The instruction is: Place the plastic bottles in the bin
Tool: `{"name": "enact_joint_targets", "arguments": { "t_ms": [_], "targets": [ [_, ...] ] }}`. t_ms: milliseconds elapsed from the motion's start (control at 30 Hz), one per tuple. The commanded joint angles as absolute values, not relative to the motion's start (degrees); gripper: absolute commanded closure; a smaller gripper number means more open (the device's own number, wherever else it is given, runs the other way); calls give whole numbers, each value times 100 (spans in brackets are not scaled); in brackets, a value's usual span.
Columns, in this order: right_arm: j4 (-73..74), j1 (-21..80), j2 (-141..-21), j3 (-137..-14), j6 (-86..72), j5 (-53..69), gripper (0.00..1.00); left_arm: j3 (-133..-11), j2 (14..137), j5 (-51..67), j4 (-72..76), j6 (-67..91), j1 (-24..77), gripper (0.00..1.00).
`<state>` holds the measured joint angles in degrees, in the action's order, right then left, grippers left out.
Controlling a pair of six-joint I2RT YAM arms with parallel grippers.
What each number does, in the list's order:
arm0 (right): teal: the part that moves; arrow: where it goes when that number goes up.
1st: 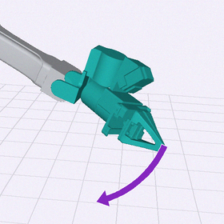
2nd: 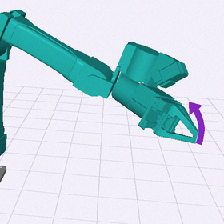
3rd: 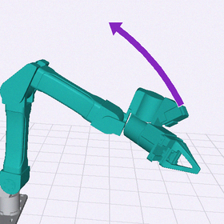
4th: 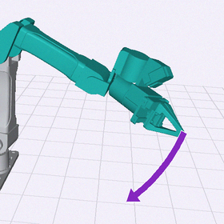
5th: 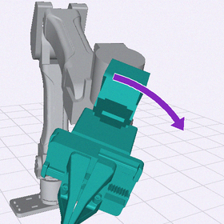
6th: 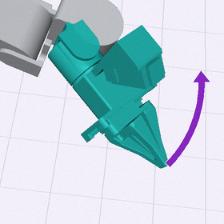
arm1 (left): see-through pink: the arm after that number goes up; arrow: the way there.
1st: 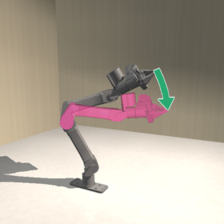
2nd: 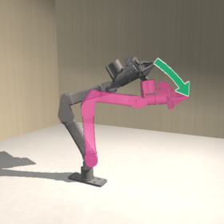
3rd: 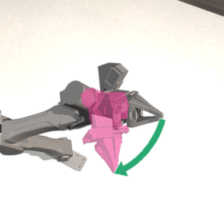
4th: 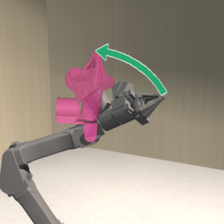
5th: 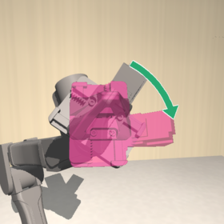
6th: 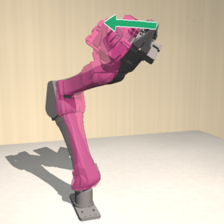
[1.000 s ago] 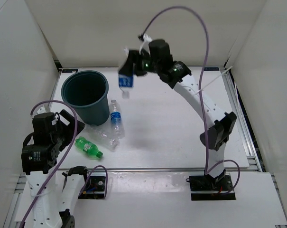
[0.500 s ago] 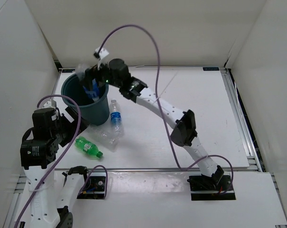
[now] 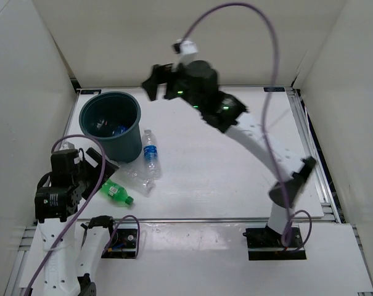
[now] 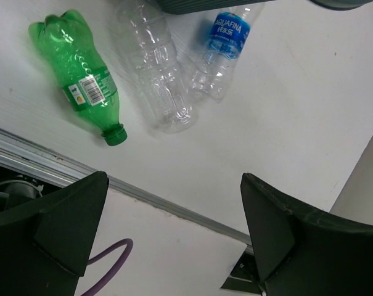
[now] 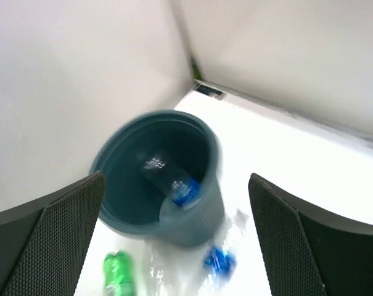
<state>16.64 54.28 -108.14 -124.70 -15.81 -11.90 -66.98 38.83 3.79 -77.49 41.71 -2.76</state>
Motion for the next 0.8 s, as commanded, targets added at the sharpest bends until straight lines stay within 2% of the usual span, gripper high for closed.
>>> {"name": "enact_joint_targets", "arguments": {
  "t_ms": [0, 33, 100, 167, 367, 467, 767],
  "targets": [
    [2689, 4686, -9970, -10964, -2960, -830, 0, -6426, 3534, 202, -7832, 4746, -246, 1],
    [2637, 4545, -9880, -10560, -3040, 201, 0, -6259, 3368, 150, -7770, 4746, -246, 1],
    [2445, 4150, -9879, -9743, -3208, 1356, 0, -6083, 3191, 27, -7586, 4895, -246, 1],
    [2137, 3982, -10019, -9502, -3260, 2229, 0, -5881, 2998, -87, -7471, 4966, -246, 1],
    [1908, 3788, -11555, -10027, -3682, 4127, 0, -5757, 2865, -167, -7110, 4904, -246, 1],
    [1846, 3788, -12521, -10467, -3998, 4552, 0, -5757, 3083, -167, -7110, 4659, -246, 1],
    [1846, 3911, -13595, -11161, -4236, 4693, 0, -5704, 3322, -378, -7392, 4500, -246, 1]
  ]
}}
